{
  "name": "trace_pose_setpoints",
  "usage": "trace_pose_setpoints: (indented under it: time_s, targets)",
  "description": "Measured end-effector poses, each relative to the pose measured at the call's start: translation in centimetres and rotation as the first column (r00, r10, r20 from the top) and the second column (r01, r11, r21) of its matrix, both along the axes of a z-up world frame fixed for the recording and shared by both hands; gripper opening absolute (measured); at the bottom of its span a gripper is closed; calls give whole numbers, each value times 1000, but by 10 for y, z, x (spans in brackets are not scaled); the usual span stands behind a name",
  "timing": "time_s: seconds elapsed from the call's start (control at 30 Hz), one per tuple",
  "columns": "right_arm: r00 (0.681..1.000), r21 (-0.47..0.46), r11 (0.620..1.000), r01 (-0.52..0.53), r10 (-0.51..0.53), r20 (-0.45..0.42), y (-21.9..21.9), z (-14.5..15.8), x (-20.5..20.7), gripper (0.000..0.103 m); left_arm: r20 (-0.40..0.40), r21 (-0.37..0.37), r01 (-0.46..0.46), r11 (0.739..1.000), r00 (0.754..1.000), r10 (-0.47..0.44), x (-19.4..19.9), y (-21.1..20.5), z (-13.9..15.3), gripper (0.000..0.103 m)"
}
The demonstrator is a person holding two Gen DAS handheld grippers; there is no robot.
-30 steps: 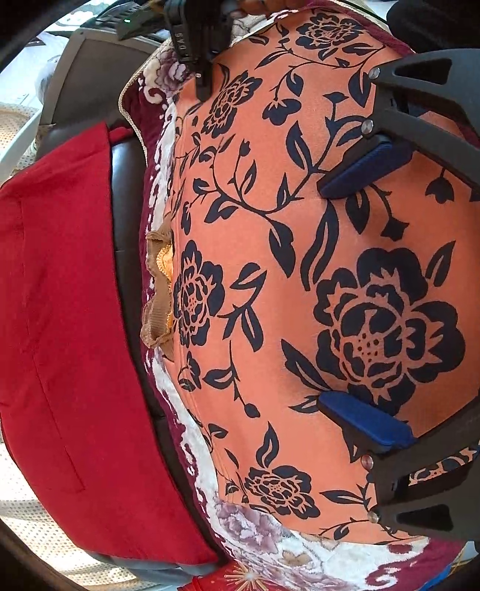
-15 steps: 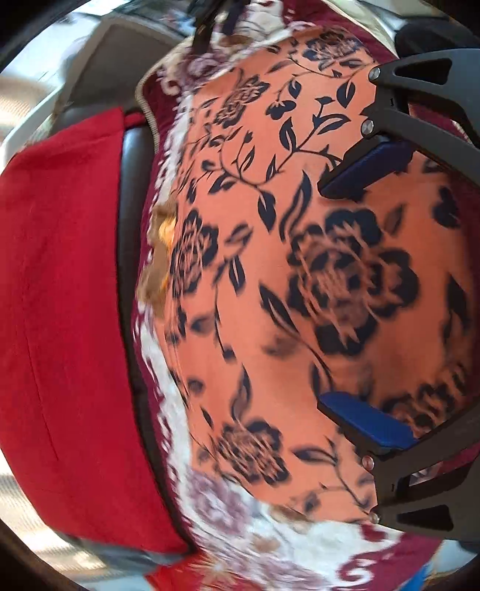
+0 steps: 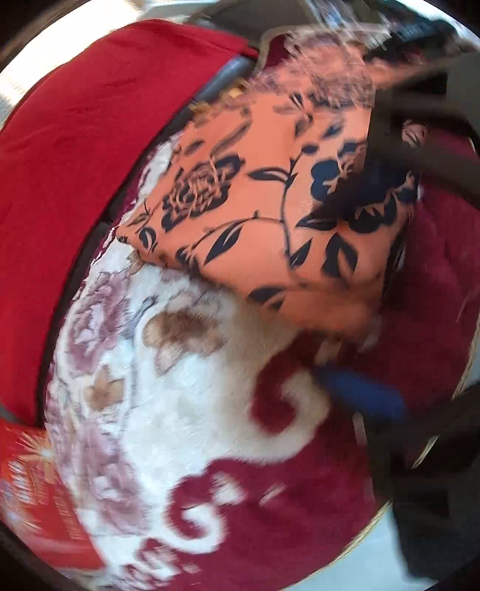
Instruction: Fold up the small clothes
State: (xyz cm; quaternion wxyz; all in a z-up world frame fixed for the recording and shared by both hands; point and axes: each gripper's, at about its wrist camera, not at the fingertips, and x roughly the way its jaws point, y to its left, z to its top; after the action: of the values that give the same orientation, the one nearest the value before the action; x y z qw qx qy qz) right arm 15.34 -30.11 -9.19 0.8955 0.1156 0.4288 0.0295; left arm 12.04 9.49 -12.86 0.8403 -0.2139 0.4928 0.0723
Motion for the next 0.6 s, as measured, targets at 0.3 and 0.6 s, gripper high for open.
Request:
trace_pose_setpoints:
  time_s: [0.3,0.6]
  targets:
    - [998,-18,1000,-21,22,52,0,-2,-15,103,7,6,72,997,997,-72,-4,1,-9,30]
    - [997,22,1000,-5,4,82,-7,-4,-11,103,132,25,-33,999,991,30,7,28,37,86]
